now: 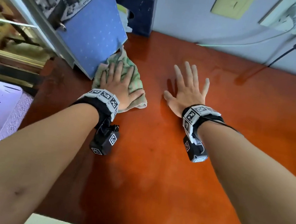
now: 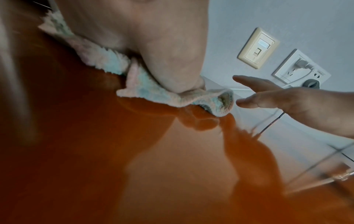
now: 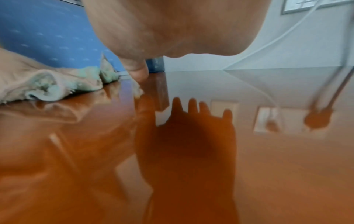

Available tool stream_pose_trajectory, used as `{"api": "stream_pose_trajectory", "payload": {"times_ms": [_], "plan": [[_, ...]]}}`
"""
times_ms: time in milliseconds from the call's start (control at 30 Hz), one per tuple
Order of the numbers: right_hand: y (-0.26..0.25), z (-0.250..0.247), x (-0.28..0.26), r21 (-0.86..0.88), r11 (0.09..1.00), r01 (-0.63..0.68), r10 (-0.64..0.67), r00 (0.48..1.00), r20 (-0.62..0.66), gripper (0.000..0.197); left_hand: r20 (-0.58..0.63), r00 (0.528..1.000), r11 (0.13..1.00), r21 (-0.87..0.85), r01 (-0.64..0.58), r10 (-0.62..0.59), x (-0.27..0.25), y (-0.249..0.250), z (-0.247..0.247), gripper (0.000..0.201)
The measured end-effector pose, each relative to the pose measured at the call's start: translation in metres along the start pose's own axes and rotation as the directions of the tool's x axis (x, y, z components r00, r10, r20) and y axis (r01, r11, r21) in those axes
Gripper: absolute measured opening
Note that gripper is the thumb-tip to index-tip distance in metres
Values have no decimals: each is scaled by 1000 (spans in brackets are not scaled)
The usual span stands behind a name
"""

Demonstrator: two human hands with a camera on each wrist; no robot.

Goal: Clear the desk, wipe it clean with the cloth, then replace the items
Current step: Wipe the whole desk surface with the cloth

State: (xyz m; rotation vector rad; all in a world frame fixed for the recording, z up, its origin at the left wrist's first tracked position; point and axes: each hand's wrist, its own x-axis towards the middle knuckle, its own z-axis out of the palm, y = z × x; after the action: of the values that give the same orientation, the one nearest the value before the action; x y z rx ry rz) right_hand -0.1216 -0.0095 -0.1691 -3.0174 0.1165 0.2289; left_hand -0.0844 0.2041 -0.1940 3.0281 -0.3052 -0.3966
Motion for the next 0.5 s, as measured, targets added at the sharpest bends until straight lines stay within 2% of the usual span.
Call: {"api": "stream_pose_trajectory", "payload": {"times_ms": [267,500], "plan": [[-61,16,-23,102,993,56,-66,993,98,78,-24,999,999,-14,38,-38,-55,-29,7,89],[-114,20,-36,153,982,114,-134,983,128,75,-51,996,996,-46,74,-76,-88,-62,11,91]]}}
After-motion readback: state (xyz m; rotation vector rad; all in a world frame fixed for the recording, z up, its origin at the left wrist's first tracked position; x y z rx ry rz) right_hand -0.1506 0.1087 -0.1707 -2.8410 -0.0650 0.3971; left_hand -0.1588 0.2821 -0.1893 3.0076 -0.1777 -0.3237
